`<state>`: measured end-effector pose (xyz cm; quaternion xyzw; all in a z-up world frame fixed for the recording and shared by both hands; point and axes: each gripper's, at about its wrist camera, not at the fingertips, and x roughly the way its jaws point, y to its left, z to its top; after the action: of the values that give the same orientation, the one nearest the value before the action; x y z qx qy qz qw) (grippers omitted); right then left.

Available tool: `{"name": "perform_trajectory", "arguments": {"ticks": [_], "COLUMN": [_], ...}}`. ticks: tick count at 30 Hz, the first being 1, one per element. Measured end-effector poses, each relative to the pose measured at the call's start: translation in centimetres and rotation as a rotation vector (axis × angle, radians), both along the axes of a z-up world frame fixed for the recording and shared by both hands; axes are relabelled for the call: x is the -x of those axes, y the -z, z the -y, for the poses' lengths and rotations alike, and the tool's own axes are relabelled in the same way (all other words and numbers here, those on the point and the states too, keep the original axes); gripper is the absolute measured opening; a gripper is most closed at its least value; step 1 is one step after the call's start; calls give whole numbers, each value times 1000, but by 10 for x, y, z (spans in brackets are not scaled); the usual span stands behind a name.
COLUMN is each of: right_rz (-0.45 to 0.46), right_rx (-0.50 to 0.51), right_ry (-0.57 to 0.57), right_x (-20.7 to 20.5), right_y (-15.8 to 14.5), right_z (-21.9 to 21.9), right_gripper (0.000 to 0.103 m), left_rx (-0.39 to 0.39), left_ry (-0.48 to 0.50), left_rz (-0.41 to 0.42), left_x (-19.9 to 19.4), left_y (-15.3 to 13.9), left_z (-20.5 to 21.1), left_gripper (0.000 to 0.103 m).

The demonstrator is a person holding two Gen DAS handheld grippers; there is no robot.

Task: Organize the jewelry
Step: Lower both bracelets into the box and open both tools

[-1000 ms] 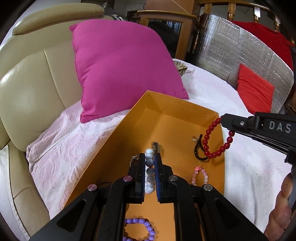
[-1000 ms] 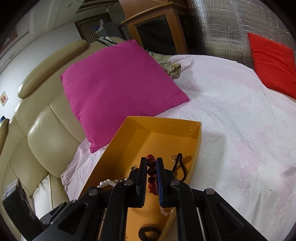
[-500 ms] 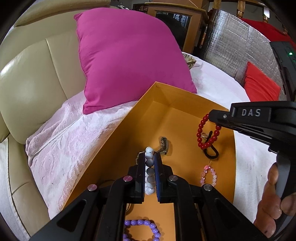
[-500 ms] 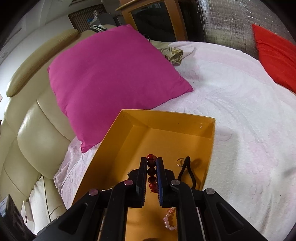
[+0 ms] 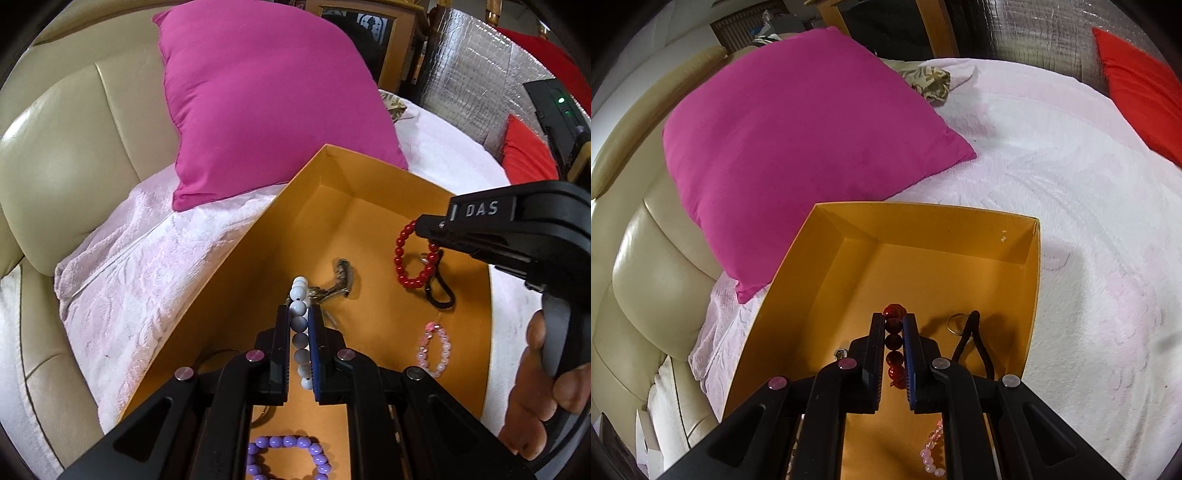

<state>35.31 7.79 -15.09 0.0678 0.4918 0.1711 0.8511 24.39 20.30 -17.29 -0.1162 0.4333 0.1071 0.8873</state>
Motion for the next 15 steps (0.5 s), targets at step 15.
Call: {"name": "perform_trajectory", "arguments": {"ticks": [15], "right_rz": [-27], "right_rx": [-30], "right_ry": [19], "right_x": [-5], "right_y": [9], "right_z": [4], "right_gripper": [11], "left_rx": [-6], "left_ry": [-10], "left_rz": [-47], "left_x": [-4], "left_y": [7], "left_z": [-1], "left_gripper": [10]}}
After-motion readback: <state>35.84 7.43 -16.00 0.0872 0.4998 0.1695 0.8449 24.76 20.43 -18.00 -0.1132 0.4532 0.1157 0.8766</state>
